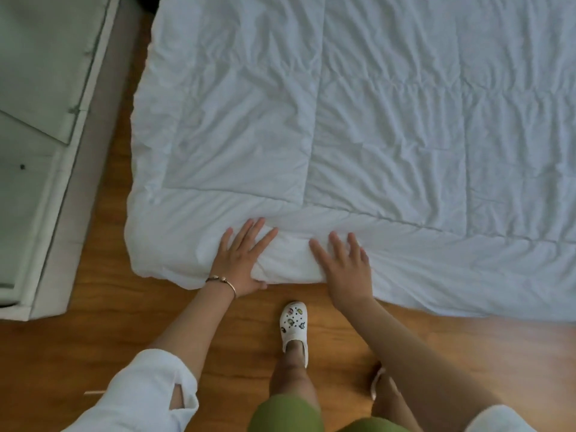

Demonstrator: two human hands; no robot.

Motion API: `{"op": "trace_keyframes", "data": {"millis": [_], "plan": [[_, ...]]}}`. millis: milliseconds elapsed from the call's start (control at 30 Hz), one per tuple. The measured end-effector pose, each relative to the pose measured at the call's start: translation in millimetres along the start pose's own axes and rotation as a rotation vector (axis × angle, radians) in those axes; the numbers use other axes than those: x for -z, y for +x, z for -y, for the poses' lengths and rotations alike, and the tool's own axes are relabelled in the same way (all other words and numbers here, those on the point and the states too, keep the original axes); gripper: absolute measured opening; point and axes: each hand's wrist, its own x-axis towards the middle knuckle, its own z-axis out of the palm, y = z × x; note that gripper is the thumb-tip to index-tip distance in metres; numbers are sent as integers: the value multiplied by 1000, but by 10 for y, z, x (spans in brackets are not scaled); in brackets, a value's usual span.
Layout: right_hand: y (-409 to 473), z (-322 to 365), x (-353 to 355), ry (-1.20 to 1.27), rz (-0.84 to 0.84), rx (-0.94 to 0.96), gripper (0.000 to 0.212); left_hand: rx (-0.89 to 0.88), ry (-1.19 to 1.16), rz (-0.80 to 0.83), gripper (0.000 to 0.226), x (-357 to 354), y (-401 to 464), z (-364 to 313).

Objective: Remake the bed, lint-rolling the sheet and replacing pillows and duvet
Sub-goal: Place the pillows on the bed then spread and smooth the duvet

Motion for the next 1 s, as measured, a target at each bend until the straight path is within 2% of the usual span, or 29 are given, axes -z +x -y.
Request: {"op": "trace_keyframes", "data": {"millis": [33, 100, 200, 300, 400, 500, 600, 700, 767, 867, 900, 1000], "plan": [[-8, -46, 75, -8, -29, 12, 88, -5, -17, 0, 131, -2, -2, -21], [-42, -144, 278, -7, 22, 55, 68, 1, -65, -25, 128, -15, -32, -62], [-75, -227, 604, -33, 100, 104, 61, 2, -106, -125, 108, 70, -66, -92], [-151, -298, 781, 159, 20, 79, 56, -10, -162, -291, 88, 244, -198, 64], [-244, -370, 868, 315, -139, 114, 45, 43, -173, -399, 75, 403, -327, 282], [-389, -295, 849, 310, -149, 115, 28, 109, -297, -296, 56, 558, -465, 383], [-542, -179, 758, 391, -34, 15, 30, 45, -348, -155, 48, 663, -580, 444], [-713, -140, 783, 557, 7, -82, 24, -9, -385, -142, 44, 742, -785, 384], [-837, -206, 865, 614, -75, -71, 20, -62, -420, -236, 40, 840, -943, 342], [-975, -251, 908, 519, -397, -33, 24, -120, -397, -441, 34, 1014, -1021, 320], [-994, -224, 853, 461, -424, -21, 26, -121, -380, -425, 31, 1042, -1022, 306], [-1036, -93, 534, 404, -163, -93, 28, -115, -236, -63, 22, 948, -998, 272]]}}
